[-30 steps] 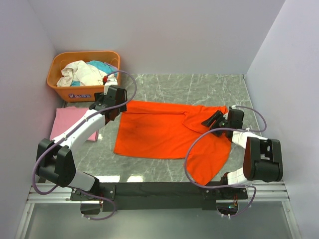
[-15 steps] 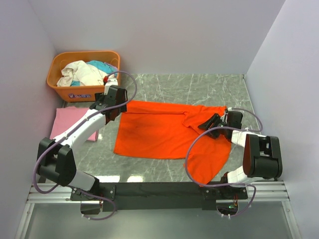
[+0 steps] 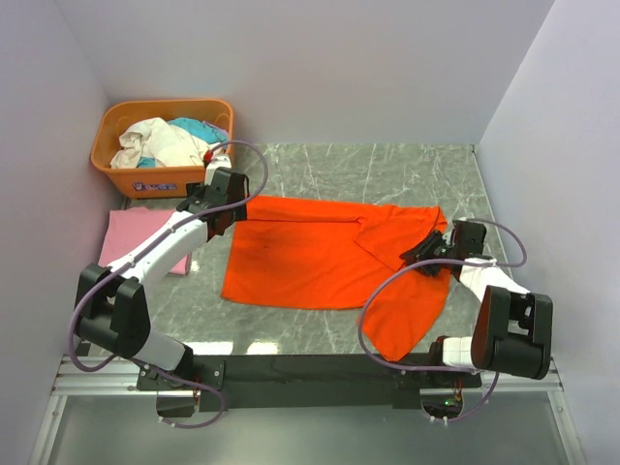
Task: Fold and stack the t-shirts
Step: Fold the T-shirt at the center of the board.
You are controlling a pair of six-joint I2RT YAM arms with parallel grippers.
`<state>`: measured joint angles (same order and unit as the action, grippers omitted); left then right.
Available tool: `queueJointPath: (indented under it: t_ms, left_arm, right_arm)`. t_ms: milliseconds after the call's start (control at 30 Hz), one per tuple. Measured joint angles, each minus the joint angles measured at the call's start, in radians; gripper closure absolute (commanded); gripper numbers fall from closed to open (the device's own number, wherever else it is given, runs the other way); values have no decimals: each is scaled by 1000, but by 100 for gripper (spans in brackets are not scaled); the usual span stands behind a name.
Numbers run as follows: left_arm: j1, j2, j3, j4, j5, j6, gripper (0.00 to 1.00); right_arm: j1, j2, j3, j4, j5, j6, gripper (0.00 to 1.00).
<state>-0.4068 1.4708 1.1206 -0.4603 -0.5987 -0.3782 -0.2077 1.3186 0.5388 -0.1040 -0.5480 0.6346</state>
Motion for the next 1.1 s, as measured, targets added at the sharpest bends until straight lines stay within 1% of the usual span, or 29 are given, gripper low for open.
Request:
queueJointPath:
  t_ms: [167,267,367,467,600,733,933,1100]
  left_arm:
    - [0,0,0,-5,2,0,11]
    - [0,0,0,-10,7,-1,11]
    - [0,-3,0,-13,26,-6,10]
    - [0,-18,0,-14,64,-27,10]
    - [0,-23,20,-16,140,-74,10]
    - [0,28,90,-12,181,-121,12]
    - [0,224,235,7,206,-168,15]
    - [0,418,361,6,207,-174,16]
  right_arm:
    - [-9,-35,0,-109,71,0,63]
    - [-9,-106,9,-166,147,-7,62]
    - [-9,-147,56,-209,232,-23,62]
    - [-9,-141,124,-231,299,-35,60]
    - [-9,-50,269,-246,365,-53,60]
    - [-10,79,429,-242,402,-76,61]
    - [-39,259,571,-235,426,-89,60]
    - [-73,426,661,-233,397,-97,60]
